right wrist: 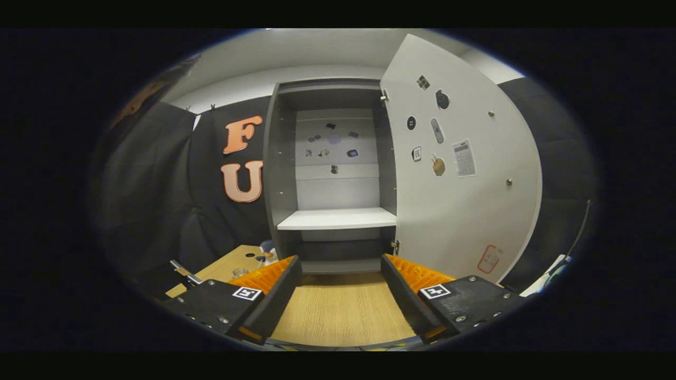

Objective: Open the cabinet door with the right hand, grasp the bottle in the cabinet with the left hand and place it on the coaster, then close the cabinet door with the right hand.

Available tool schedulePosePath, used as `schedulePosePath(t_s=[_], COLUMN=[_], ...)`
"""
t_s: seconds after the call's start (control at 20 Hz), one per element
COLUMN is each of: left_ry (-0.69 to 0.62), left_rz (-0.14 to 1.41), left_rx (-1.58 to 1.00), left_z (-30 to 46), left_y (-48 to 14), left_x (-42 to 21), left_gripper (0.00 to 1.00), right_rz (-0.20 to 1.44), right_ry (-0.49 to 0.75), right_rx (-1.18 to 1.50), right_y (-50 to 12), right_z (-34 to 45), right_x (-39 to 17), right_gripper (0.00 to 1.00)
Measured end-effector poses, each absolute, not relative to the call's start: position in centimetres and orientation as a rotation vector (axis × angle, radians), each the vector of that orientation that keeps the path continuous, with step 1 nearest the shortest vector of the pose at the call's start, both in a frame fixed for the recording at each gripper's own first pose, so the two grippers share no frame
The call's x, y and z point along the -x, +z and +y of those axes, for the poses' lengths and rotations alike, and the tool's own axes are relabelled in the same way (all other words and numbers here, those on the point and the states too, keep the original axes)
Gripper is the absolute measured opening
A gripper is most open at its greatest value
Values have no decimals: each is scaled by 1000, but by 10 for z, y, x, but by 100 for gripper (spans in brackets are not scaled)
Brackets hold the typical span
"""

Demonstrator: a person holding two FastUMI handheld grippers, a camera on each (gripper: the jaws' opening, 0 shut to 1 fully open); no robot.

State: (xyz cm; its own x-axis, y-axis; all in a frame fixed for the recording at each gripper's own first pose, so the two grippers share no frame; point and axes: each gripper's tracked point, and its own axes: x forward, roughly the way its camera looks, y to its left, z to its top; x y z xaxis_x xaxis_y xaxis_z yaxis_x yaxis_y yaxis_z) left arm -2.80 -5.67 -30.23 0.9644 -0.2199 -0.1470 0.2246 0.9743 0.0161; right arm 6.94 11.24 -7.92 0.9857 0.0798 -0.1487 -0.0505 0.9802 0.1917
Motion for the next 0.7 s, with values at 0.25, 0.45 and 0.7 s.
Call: schedulePosePath(t_s=[0.25,0.45,0.7], left_ry=[-211,-206,-200], left_rz=[168,197,202], left_rx=[6,47,59], left_z=[-54,-54,-57], left_y=[-322,-336,-346], left_x=[25,25,27], left_gripper=[82,82,82], right_rz=[186,188,216], right_ry=[64,80,92], right_rx=[-171,-146,-156], right_y=[-83,-79,-84], right_z=[122,130,135], right_x=[-74,-77,-75], right_gripper=[93,93,93])
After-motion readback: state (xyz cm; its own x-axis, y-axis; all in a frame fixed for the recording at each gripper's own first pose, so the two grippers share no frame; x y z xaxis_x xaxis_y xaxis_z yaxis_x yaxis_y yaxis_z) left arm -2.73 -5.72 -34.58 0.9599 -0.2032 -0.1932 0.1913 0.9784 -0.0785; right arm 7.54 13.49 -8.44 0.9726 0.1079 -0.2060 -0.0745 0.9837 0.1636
